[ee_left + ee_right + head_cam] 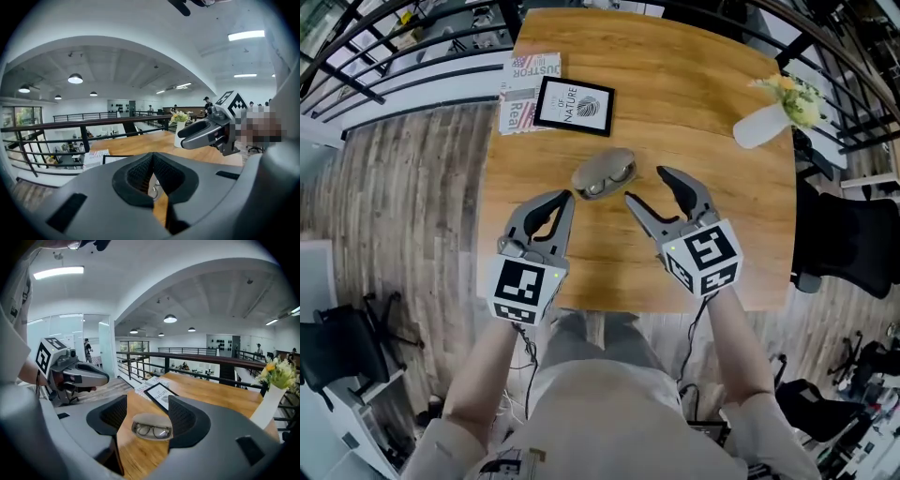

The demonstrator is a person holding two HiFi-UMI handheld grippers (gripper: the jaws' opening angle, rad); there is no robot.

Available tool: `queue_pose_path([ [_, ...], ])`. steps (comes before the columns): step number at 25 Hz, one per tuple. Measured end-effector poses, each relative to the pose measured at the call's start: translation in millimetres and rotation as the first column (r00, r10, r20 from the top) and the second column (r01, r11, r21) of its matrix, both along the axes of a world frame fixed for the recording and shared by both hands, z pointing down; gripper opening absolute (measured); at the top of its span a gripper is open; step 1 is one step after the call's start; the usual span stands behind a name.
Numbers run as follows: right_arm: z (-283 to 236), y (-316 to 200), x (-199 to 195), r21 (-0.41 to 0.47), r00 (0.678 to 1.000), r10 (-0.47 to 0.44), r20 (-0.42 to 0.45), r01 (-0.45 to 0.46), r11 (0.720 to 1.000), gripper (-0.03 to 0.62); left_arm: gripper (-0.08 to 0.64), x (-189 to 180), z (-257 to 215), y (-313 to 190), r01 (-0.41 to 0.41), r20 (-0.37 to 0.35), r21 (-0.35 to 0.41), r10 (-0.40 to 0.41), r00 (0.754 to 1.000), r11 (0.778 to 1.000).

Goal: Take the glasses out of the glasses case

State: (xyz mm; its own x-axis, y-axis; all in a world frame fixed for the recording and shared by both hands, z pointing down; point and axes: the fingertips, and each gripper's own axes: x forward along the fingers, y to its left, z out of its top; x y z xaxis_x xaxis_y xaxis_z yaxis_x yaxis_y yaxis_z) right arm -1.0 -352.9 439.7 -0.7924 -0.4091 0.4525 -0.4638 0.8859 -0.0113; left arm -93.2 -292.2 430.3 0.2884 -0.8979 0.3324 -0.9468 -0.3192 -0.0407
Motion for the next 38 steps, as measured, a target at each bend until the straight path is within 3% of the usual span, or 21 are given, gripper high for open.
queue_pose_path([
  [9,116,-22,-19,-0.107,0.992,-0.079,-0.094,0.068,0.992,0.295,0.016,19,119,-24,-0.079,-0.068,-0.131,0.070,0.995,0.988],
  [15,174,-28,-26,-0.154,0.983,-0.113,-0.145,0.090,0.984,0.295,0.016,23,190,-31,-0.082,-0.056,-0.242,0.071,0.996,0.967],
  [22,209,-34,-25,-0.188,0.977,-0.120,-0.175,0.086,0.978,0.293,0.017,24,235,-50,-0.093,-0.020,-0.311,0.092,0.996,0.946],
  [28,217,-36,-33,-0.166,0.961,-0.185,-0.205,0.153,0.974,0.275,0.017,27,246,-52,-0.087,-0.088,-0.327,0.062,0.994,0.941],
  [33,204,-37,-55,-0.120,0.916,-0.299,-0.269,0.276,0.953,0.254,0.017,26,247,-54,-0.090,-0.065,-0.307,0.074,0.995,0.947],
  [36,198,-39,-67,-0.074,0.860,-0.374,-0.347,0.373,0.925,0.248,0.017,24,246,-53,-0.088,-0.060,-0.293,0.074,0.995,0.952],
  [38,197,-38,-74,-0.053,0.806,-0.428,-0.407,0.447,0.893,0.241,0.017,23,249,-51,-0.085,-0.058,-0.291,0.071,0.996,0.953],
])
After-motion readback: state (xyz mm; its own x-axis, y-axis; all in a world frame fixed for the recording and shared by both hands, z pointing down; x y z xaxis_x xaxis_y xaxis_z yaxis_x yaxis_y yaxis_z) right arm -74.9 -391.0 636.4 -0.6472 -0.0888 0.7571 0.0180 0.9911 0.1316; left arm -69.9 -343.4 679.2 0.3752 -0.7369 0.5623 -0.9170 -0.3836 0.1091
